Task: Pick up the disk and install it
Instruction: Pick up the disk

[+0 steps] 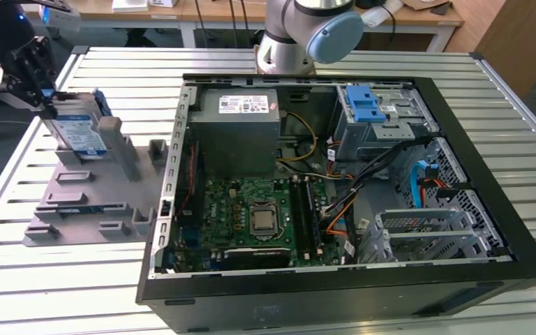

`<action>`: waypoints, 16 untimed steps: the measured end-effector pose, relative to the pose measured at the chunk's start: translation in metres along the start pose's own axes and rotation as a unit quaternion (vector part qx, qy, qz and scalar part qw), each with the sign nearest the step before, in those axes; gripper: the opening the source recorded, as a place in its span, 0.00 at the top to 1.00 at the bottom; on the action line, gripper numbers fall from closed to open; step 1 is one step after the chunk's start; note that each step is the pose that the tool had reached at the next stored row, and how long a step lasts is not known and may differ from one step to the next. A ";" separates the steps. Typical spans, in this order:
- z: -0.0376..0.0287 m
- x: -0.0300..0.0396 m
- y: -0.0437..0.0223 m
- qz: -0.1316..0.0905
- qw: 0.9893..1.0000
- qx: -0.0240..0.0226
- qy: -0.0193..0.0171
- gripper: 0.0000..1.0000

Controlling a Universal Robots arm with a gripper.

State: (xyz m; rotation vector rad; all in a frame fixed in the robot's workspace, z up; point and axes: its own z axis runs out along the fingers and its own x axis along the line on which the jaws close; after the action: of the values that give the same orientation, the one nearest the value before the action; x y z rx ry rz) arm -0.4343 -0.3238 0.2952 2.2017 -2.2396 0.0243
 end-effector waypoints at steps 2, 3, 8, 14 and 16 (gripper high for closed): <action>-0.0020 0.0000 0.0000 0.000 1.000 0.000 0.000 0.64; -0.0031 0.0000 0.0000 0.000 1.000 0.000 0.000 0.64; -0.0038 0.0000 -0.0001 0.000 1.000 0.000 0.000 0.64; -0.0044 0.0000 0.0000 0.000 1.000 0.000 -0.003 0.64; -0.0050 0.0000 0.0000 0.000 1.000 0.000 -0.004 0.64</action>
State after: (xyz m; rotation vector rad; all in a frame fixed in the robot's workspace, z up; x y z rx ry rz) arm -0.4343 -0.3237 0.3002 2.2055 -2.2437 0.0154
